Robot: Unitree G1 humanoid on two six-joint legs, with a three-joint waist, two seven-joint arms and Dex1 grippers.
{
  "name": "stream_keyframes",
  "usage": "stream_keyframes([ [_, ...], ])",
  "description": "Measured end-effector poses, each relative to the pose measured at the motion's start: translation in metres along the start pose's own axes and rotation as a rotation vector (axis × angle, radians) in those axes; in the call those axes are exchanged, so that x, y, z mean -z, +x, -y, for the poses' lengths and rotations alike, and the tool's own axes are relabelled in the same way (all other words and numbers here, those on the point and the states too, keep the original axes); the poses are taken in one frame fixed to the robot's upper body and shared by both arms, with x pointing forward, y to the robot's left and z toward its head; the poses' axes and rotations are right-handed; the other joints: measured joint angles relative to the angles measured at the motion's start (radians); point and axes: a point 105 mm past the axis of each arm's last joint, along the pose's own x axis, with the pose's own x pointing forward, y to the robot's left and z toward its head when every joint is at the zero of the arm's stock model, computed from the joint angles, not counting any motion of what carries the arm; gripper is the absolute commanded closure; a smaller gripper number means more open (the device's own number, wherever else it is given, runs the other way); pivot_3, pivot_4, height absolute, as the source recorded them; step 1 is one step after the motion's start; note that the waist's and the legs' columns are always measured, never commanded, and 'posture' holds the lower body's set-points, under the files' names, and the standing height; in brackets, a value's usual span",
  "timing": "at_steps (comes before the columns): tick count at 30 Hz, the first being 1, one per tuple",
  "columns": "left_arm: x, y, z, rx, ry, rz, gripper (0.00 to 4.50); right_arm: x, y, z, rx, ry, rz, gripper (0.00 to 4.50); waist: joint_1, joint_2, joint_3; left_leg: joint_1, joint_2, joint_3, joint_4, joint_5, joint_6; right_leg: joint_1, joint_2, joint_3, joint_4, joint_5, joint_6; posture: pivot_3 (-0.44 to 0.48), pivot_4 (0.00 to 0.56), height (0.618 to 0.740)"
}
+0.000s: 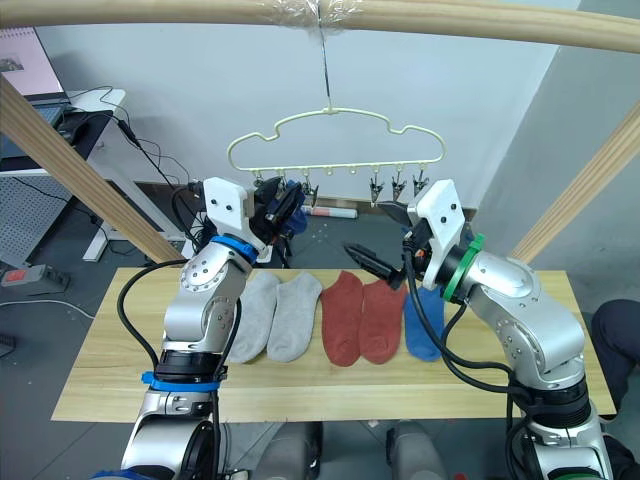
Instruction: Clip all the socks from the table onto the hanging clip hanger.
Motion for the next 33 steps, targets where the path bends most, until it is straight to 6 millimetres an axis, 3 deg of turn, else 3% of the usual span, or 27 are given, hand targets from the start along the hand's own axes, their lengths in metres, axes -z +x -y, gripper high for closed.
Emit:
stream_keyframes([
  [11,0.004,0.0,-0.001,-0.004,-0.004,-0.013,2.54,0.006,-0.005,-0.002,-0.003,0.003,0.016,0.0,0.0,0.0,0.0,0.0,0.0,0.0,0.001,0.0,0.0,0.0,0.0,0.0,0.001,0.0,0.0,0.017,0.241,0.74],
  [19,0.004,0.0,-0.001,-0.004,-0.006,-0.011,4.24,0.007,-0.006,-0.002,-0.002,0.001,0.015,0.0,0.0,0.0,0.0,0.0,0.0,0.0,0.001,0.0,0.0,0.0,0.0,0.0,0.001,0.0,0.0,0.017,0.244,0.74],
  [22,0.003,0.0,-0.001,-0.004,-0.006,-0.008,4.49,0.007,-0.006,-0.002,-0.002,0.001,0.014,0.0,0.0,0.0,0.0,0.0,0.0,0.0,0.001,0.0,0.0,0.0,0.0,0.0,0.001,0.0,0.0,0.019,0.246,0.74],
  [27,0.001,0.0,-0.004,-0.004,0.003,-0.006,4.49,0.01,-0.007,-0.002,0.003,0.004,0.003,0.0,0.0,0.0,0.0,0.0,0.0,0.0,0.001,0.0,0.0,0.0,0.0,0.0,0.001,0.0,0.0,0.022,0.247,0.74],
  [30,-0.002,-0.001,-0.006,0.006,0.022,-0.015,4.49,0.039,-0.015,0.005,0.043,-0.005,-0.133,0.0,0.0,0.0,0.0,0.0,0.0,0.0,0.001,0.0,0.0,0.0,0.0,0.0,0.001,0.0,0.0,0.022,0.247,0.74],
  [33,-0.005,-0.003,-0.009,0.017,0.022,-0.044,4.49,0.092,-0.03,0.022,0.13,0.0,-0.358,0.0,0.0,0.0,0.0,0.001,0.0,0.0,0.001,0.001,0.001,0.001,0.0,0.0,0.001,0.0,0.0,0.022,0.247,0.74],
])
